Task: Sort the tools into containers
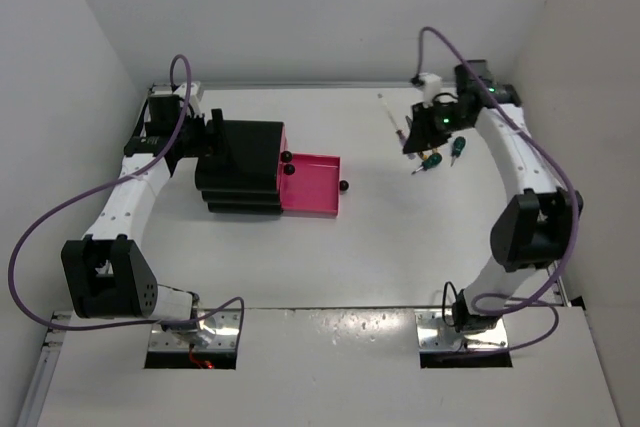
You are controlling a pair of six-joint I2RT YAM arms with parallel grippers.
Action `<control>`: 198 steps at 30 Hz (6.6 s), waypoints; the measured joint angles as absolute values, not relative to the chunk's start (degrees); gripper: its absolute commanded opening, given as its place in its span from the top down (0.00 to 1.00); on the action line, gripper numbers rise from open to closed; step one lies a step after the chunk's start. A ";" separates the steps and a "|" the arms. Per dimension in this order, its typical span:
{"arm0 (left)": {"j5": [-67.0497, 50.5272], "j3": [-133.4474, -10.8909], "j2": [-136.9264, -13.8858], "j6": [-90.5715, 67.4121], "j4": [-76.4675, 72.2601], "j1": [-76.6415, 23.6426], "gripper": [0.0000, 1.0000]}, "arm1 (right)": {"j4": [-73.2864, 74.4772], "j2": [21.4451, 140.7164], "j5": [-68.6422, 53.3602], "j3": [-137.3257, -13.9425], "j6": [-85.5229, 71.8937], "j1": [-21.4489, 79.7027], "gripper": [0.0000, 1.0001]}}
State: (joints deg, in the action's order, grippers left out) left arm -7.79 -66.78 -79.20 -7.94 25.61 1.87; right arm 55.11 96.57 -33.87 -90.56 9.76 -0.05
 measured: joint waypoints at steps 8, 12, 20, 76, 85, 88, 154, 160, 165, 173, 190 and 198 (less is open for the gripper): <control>-7.92 -66.76 -79.18 -7.86 25.61 1.87 0.00 | 67.07 108.81 -32.45 -100.62 18.22 20.64 1.00; -7.94 -66.76 -79.18 -7.77 25.61 1.87 0.00 | 70.06 115.61 -31.33 -104.88 18.11 23.68 1.00; -8.01 -66.76 -79.18 -7.77 25.61 1.87 0.00 | 73.63 124.73 -31.53 -110.00 14.87 23.77 1.00; -9.21 -66.02 -79.50 -7.84 23.70 1.87 0.00 | 62.43 141.08 -27.14 -121.45 4.05 29.78 0.51; -9.47 -65.69 -79.50 -7.99 23.07 1.87 0.00 | 62.67 131.26 -31.07 -119.55 4.12 27.00 0.54; -9.56 -65.63 -79.50 -7.99 22.98 1.87 0.00 | 61.76 123.94 -34.92 -118.02 3.40 23.79 0.57; -9.69 -64.31 -79.66 -8.32 19.73 1.87 0.00 | 23.46 135.52 -60.73 -85.38 -36.49 9.96 0.58; -9.67 -64.27 -79.66 -8.43 19.59 1.87 0.00 | 22.13 135.87 -61.10 -85.38 -36.99 11.25 0.73; -9.85 -63.88 -79.66 -8.49 18.90 1.87 0.00 | 20.29 136.25 -61.65 -85.41 -38.04 12.21 0.80; -10.31 -63.48 -79.77 -8.67 17.96 1.87 0.00 | 16.49 136.59 -62.02 -85.54 -41.69 14.59 0.80; -11.29 -62.50 -79.79 -9.23 16.01 1.87 0.00 | 2.52 142.12 -62.70 -91.85 -55.51 21.32 0.76; -11.60 -62.46 -79.88 -9.32 15.86 1.87 0.00 | -7.31 144.84 -63.00 -93.95 -64.34 24.62 0.73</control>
State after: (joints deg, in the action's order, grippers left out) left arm -11.60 -62.46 -79.88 -9.32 15.86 1.87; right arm -7.31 144.84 -63.00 -93.95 -64.34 24.62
